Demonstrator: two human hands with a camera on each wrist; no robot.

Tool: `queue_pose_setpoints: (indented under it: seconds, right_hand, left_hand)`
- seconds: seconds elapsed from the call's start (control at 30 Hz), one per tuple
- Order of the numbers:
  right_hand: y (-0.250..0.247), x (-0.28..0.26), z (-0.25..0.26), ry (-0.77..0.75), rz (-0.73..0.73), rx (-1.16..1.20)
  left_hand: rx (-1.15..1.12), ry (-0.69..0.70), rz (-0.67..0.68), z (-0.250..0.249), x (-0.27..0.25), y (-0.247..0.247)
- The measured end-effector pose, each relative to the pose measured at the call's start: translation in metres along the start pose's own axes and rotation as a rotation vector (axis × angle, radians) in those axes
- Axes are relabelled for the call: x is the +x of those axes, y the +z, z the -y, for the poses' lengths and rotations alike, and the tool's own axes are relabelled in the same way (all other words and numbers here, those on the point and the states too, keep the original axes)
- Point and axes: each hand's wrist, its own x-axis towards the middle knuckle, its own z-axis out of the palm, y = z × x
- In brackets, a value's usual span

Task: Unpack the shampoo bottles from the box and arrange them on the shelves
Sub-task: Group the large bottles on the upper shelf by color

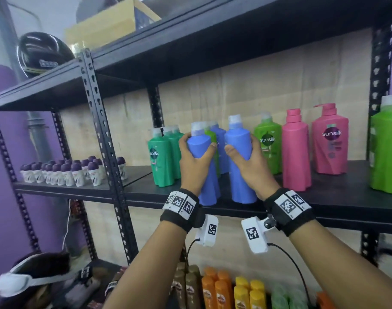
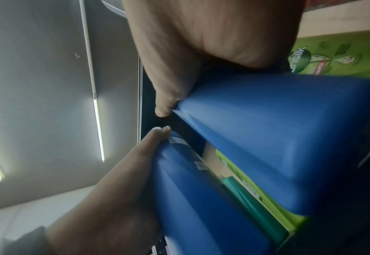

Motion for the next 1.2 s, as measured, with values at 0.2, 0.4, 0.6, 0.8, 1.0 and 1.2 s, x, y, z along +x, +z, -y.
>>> queue_pose_setpoints:
  seconds: [0.2, 0.4, 0.6, 0.8, 1.0, 1.2]
  right_hand:
    - [0.012, 0.026, -0.02, 0.053, 0.071, -0.163]
    - [0.014, 0.071, -0.04, 0.177, 0.133, -0.358]
    - [0.015, 0.089, -0.046, 0.305, 0.208, -0.435]
    - [0.016, 0.096, -0.043, 0.346, 0.256, -0.511]
    - [0.017, 0.095, -0.043, 0.322, 0.251, -0.571]
    - [0.015, 0.092, -0.037, 0.331, 0.274, -0.636]
  left_hand:
    - [0.097, -0.031, -0.019, 0.017, 0.02, -0.007]
    - [0.153, -0.054, -0.019, 0.038, 0.041, -0.007]
    - [0.185, -0.072, 0.003, 0.059, 0.059, -0.009]
    - [0.201, -0.066, 0.042, 0.067, 0.068, -0.015]
    - [0.215, -0.069, 0.066, 0.066, 0.071, -0.019]
    - [0.194, -0.055, 0.084, 0.069, 0.073, -0.021]
